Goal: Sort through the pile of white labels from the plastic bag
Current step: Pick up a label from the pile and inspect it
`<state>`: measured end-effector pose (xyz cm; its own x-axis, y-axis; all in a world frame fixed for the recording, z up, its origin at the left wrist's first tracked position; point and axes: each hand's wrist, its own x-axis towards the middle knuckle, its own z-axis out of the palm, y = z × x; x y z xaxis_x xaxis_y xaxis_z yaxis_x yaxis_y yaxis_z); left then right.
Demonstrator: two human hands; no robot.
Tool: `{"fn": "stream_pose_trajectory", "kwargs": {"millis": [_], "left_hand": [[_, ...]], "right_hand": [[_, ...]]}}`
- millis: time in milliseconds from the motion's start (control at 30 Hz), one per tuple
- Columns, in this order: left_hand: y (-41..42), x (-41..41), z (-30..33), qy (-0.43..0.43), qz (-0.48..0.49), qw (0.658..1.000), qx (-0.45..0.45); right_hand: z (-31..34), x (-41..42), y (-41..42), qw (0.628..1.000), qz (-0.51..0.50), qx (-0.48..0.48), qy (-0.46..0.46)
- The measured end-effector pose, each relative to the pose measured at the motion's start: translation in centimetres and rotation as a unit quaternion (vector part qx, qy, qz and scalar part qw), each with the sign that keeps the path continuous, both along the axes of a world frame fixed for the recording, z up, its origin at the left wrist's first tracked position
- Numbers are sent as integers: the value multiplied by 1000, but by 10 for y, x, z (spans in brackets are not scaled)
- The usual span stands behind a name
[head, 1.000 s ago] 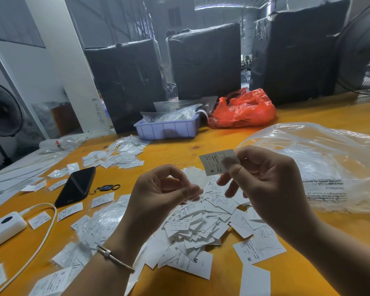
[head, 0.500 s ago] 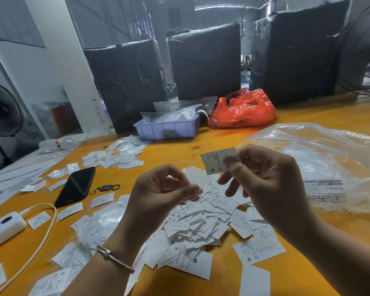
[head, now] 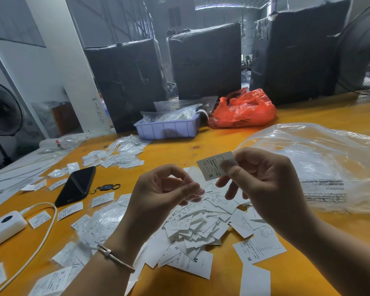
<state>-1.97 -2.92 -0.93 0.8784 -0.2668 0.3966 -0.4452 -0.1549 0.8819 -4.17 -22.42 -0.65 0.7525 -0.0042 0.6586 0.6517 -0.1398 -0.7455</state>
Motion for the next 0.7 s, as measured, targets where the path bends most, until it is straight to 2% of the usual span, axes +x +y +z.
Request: {"fn": "stream_pose_trajectory", "kwargs": {"millis": [267, 533, 700], "left_hand": [[1, 2, 1, 34, -24, 999, 0], [-3, 2, -2, 55, -37, 998, 4], [-3, 3, -2, 62, -25, 998, -13]], "right_hand": [[-3, 6, -3, 998, 16, -48, 25], [-6, 11, -3, 988, -16, -153, 31], [-4, 10, -6, 997, -52, -64, 12]]}}
